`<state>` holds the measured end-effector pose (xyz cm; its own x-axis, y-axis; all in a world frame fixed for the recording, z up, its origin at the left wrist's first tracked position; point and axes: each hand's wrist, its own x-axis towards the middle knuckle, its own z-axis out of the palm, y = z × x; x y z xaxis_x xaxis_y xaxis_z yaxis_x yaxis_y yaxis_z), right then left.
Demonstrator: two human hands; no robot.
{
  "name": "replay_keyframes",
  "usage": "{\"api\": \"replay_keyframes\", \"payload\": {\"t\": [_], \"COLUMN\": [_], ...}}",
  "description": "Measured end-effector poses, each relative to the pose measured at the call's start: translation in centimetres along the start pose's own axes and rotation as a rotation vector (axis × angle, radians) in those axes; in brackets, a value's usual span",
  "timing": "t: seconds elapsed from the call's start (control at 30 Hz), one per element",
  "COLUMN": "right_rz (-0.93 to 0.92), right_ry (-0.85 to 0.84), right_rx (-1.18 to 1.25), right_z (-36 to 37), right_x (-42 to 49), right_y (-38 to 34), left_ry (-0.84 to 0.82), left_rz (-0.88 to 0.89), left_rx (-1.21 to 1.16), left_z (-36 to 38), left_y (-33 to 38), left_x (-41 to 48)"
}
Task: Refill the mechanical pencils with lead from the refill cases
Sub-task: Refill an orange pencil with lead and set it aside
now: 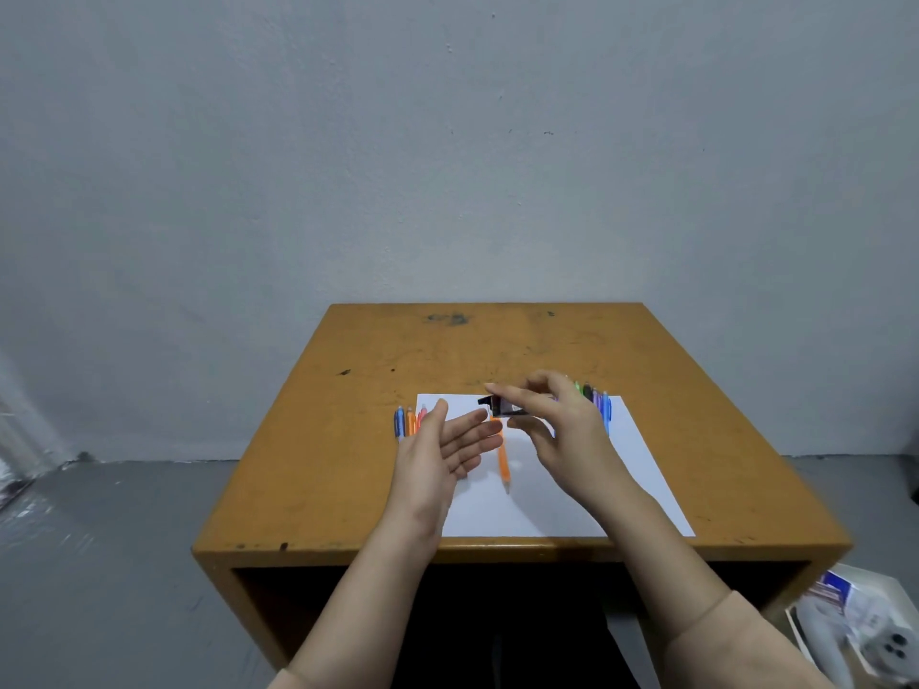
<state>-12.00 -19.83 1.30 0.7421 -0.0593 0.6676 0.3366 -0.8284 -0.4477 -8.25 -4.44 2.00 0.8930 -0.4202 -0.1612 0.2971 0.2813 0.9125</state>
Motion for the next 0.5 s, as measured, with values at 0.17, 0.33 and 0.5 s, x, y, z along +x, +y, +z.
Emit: {"api": "replay_keyframes", "payload": {"t": [0.17,0.33,0.5], "right_rz": [-0.176,-0.188,-0.305], "right_ry": [-0.012,0.001,-0.03], "right_rx": [-0.213,-0.227,-0.325], "right_z": [-0.2,-0.7,-0.7], "right_x": [0.3,0.7,1.1], "right_y": [1.2,0.6,2.0], "left_ry": [-0.088,-0.08,-0.091], "left_rz": [-0.168,-0.203,-0.234], "left_rx": [-0.216,-0.242,-0.252], "left_z": [-0.2,-0.3,-0.3], "left_y": [0.7,1.0,1.4], "left_x": [-0.4,-0.6,-0.6]}}
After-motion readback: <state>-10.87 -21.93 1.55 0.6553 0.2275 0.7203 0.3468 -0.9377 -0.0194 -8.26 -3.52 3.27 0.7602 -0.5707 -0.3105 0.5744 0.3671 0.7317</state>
